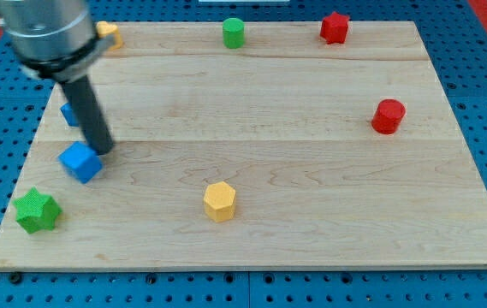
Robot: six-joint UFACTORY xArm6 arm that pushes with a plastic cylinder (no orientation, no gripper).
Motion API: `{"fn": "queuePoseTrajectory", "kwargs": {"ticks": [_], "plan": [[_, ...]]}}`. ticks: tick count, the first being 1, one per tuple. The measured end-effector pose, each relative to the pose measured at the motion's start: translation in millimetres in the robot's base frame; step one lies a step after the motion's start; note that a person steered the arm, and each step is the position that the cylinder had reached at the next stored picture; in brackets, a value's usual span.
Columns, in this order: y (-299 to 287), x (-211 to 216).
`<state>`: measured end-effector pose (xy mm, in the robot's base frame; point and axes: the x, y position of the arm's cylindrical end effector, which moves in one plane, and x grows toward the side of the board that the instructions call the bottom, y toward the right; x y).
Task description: Slide the green star to the right side of the blue cube
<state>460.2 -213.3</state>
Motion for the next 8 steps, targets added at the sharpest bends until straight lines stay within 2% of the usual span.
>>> {"fn": "queuePoseTrajectory", "kwargs": {"ticks": [1, 2, 3, 4, 6, 7, 8], "plan": [[-12, -5], [-69, 14], [-91, 27], [-49, 69], [-65, 113], [-39, 133], [32, 128]]}}
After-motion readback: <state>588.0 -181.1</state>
